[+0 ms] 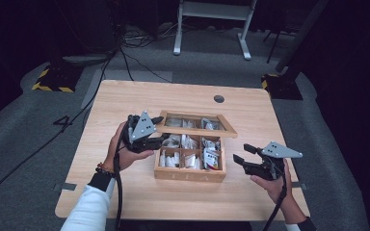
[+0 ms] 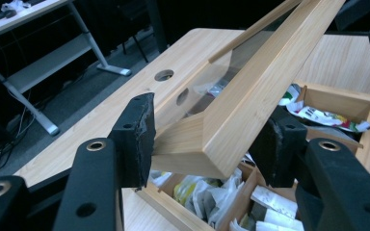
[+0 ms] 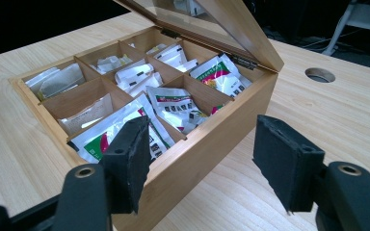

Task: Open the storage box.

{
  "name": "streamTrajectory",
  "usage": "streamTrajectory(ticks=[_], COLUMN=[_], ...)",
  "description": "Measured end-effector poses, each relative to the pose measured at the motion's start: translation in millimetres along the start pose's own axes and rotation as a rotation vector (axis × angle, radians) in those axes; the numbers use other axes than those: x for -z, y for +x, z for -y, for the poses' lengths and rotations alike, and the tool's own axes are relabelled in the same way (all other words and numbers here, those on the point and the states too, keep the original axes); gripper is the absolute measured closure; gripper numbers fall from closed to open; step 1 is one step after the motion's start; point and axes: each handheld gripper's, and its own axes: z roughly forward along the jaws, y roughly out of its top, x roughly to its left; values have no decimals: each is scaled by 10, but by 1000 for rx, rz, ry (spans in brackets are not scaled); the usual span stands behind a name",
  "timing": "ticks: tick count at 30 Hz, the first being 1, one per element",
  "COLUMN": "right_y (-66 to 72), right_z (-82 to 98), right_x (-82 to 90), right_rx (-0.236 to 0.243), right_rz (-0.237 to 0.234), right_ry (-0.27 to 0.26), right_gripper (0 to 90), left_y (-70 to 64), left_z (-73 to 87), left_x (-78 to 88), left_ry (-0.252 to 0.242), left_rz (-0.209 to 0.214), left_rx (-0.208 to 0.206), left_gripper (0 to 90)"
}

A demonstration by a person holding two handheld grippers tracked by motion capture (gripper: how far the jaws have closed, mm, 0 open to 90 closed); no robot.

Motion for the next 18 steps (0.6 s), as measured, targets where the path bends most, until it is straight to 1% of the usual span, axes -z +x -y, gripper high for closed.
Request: streamTrajectory(ticks=[8, 11, 18], right_y=[-9, -6, -6], right_z=[22, 24, 42], right_x=[-30, -33, -53], right_rx=[2, 6, 11], right_rz=[-5, -13, -9], right_ry=[14, 9, 25], right_gripper=[377, 368, 369], left_y=[111, 171, 278], left_z=[-82, -115, -160], left_x=[-24, -37, -74], left_ry=[-22, -27, -37], left_rz=[0, 1, -16], left_rx=[27, 34, 55], left_gripper=[479, 488, 520])
